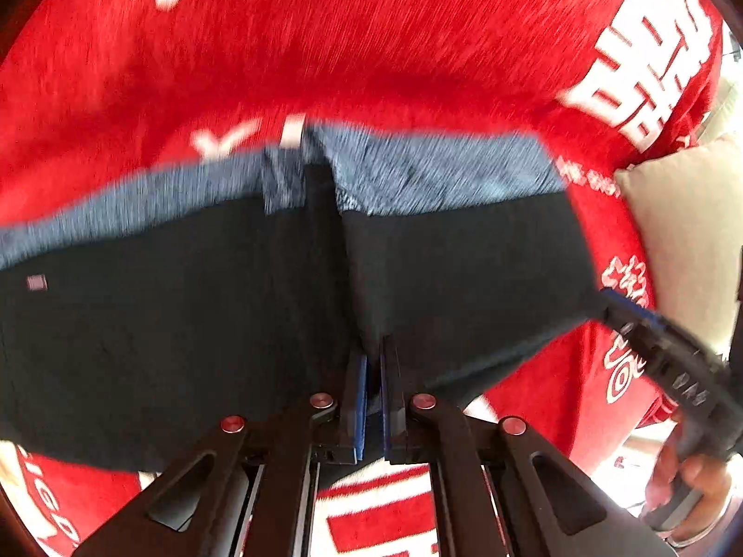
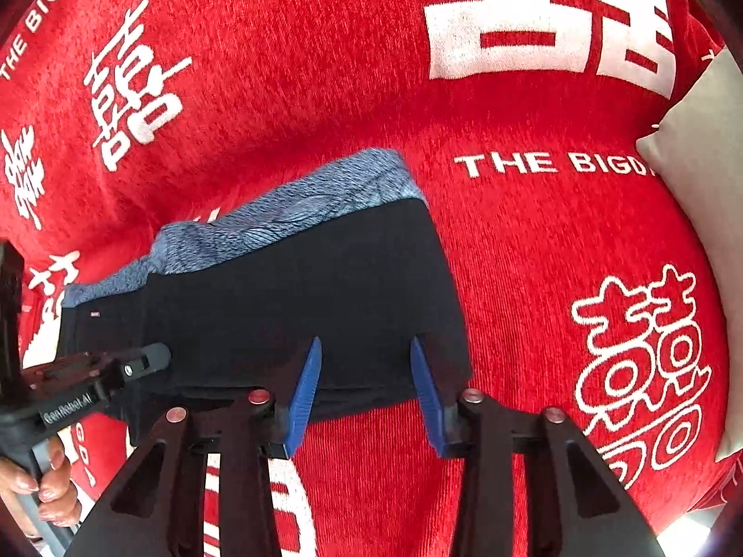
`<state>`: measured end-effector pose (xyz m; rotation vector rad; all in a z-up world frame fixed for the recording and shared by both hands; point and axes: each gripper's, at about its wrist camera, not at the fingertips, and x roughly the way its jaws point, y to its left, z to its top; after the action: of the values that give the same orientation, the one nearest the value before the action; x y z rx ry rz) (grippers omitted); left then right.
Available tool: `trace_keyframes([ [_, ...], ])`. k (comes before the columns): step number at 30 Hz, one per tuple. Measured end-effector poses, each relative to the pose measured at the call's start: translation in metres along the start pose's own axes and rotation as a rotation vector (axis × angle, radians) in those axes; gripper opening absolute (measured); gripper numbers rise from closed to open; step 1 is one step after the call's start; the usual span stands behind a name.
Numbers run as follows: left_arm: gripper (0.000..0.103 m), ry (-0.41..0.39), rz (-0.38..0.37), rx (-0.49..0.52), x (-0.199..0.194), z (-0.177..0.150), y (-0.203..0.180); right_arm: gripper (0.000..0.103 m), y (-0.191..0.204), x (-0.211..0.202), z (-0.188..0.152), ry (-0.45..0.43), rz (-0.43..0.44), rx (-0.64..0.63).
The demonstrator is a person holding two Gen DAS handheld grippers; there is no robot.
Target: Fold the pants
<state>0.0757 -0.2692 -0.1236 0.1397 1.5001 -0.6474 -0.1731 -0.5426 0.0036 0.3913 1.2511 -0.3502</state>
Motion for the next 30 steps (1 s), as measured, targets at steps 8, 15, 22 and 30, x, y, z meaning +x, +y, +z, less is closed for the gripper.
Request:
trace_keyframes([
  [8, 0.007, -0.067, 0.039, 0.033, -0.001, -0.013, -0.007, 0.044, -0.002, -0.003, 0.007, -0.014, 0.027, 0.014],
  [15, 0.073, -0.184, 0.111, -0.003, -0.042, -0.008, -0.013, 0.044, -0.014, 0.003, 0.045, -0.034, 0.052, 0.069],
  [22, 0.073, -0.213, 0.104, -0.007, -0.050, 0.030, -0.033, 0.027, -0.022, 0.024, 0.075, 0.003, 0.088, 0.128],
  [30, 0.073, -0.163, 0.190, -0.027, -0.001, 0.050, -0.037, 0.026, -0.023, 0.045, 0.100, 0.039, 0.090, 0.112],
])
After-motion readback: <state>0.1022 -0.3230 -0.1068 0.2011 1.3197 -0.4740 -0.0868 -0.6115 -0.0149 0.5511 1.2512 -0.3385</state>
